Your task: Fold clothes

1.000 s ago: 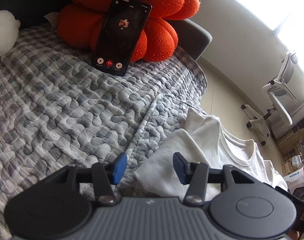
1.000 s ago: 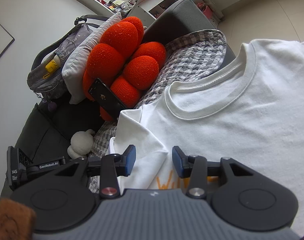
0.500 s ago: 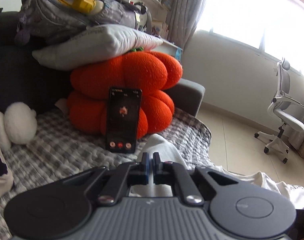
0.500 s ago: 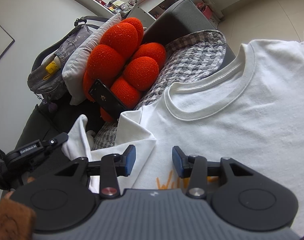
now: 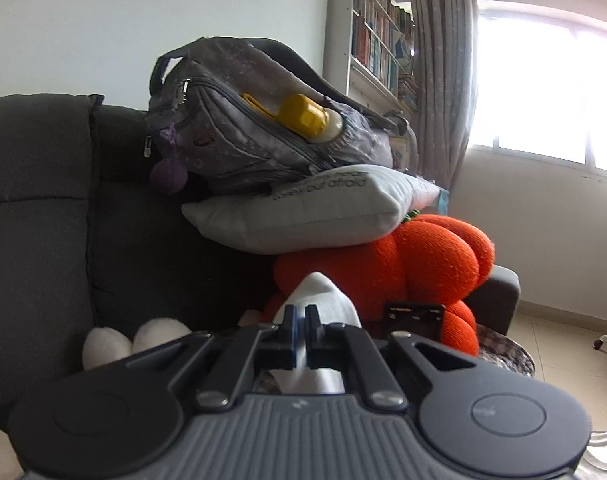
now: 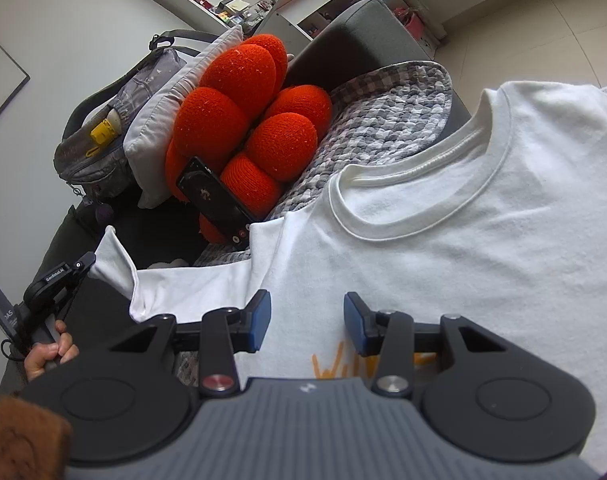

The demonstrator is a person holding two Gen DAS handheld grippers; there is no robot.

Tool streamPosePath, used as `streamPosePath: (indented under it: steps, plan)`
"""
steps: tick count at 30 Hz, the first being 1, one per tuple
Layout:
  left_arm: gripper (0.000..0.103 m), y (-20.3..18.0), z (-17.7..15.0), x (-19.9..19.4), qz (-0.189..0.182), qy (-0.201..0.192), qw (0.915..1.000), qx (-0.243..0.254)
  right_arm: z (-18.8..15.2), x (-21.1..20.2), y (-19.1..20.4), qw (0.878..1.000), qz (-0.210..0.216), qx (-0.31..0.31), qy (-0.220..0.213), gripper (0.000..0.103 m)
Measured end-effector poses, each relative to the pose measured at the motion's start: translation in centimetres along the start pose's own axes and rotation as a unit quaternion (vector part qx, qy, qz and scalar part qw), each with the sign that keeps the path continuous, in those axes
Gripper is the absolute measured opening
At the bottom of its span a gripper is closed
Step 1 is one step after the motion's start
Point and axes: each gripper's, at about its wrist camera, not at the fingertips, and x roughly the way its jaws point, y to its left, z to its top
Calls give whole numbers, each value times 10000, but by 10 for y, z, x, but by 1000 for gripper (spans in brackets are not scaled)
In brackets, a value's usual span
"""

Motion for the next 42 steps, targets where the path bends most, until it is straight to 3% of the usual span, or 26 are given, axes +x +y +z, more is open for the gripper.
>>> streamPosePath:
  steps: [20, 30, 33, 35, 40, 42]
  plan:
    - [3, 92, -82, -26, 53, 361, 9985, -420, -10, 18, 29, 9963, -378, -764, 129, 45]
    - [6, 134, -104, -57, -2, 1211, 9890, -844, -12, 26, 42, 9949, -417, -881, 278, 45]
    - [27, 142, -99, -58, -255, 1474, 9825, -1113, -12, 28, 50, 9939, -408, -954, 372, 45]
    - [58, 148, -95, -59, -439, 1643, 9767, -1311, -11, 29, 57, 9929, -427, -1019, 432, 45]
    - [63, 163, -92, -50, -813, 2161, 9545, -1886, -8, 33, 70, 9897, -519, -1223, 534, 45]
    - [63, 161, -95, -43, -682, 2324, 9537, -1786, -7, 36, 73, 9887, -541, -1272, 575, 45]
